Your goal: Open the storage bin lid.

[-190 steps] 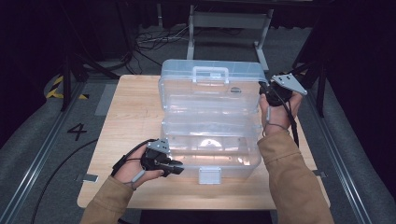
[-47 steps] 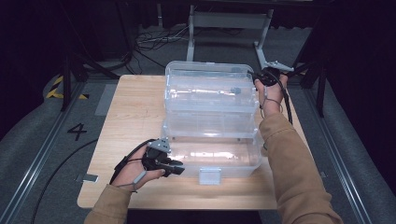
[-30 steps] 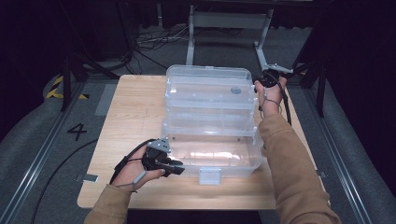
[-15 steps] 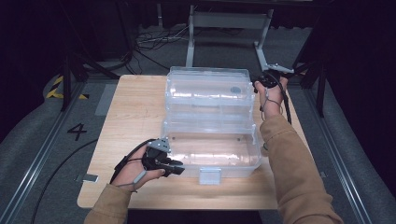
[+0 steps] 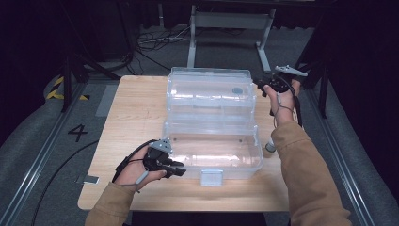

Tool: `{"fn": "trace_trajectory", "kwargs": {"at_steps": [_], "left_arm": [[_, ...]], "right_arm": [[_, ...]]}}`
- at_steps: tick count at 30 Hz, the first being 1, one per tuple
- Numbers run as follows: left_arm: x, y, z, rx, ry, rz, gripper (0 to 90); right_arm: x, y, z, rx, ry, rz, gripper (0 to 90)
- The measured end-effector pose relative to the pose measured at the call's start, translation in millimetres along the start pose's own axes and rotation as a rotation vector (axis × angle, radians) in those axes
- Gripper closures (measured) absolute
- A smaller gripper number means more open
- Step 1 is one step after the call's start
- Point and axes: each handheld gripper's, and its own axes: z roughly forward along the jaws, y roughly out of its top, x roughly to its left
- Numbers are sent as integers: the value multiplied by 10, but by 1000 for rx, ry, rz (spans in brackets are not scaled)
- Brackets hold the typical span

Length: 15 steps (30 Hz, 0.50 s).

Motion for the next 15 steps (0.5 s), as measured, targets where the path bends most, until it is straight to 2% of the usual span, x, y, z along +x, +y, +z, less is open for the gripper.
{"fn": "trace_trajectory", "kwargs": {"at_steps": [5,10,13,15], "left_arm": [[-2,40,0,29,-3,-44,707],[24,65,-27,1,-15,-76,602],[35,72,-33,-10,-30,-85,573],[30,82,-54,-20,-31,-82,567]], "right_arm": [[-42,-26,-191,-7,20,-26,474],[-54,-67,-432,-39,49,-28,462],[-65,-130,-560,-84,61,-39,426],[-87,-169,-614,-91,61,-38,425]]}}
